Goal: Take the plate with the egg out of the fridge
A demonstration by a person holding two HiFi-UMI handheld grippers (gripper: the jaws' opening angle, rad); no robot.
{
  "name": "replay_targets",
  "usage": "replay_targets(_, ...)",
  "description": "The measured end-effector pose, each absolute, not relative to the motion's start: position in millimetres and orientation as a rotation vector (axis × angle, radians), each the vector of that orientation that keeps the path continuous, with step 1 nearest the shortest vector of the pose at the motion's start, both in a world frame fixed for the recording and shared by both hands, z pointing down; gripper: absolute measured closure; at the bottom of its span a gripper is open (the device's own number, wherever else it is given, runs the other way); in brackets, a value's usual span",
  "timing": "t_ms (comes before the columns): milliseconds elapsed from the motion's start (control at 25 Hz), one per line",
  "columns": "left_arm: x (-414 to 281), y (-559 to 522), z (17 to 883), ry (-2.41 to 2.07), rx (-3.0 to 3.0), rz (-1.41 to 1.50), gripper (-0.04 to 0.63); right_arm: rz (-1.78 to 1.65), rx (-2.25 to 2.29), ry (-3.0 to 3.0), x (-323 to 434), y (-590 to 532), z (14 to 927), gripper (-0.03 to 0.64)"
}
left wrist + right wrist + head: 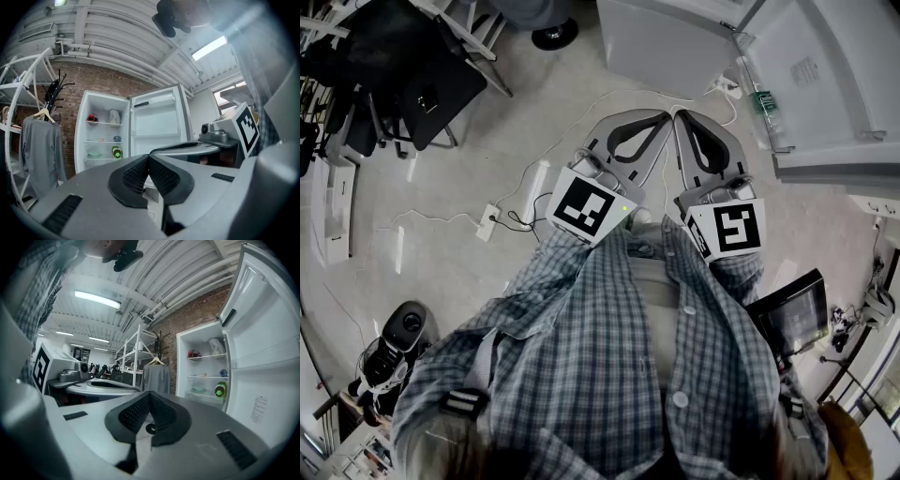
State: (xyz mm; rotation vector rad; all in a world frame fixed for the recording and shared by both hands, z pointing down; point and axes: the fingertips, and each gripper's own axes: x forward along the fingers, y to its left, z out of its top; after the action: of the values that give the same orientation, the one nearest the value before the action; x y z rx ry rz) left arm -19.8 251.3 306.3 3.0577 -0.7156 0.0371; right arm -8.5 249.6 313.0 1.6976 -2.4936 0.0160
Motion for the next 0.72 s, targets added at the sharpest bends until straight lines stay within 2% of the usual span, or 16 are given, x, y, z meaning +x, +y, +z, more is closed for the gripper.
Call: replay_targets(720,-20.5,248.1,306.0,-0.745,3.044,0.033,0.589,-0.01,1.707,-2.494,-4.1,248.6,309.6,0.611)
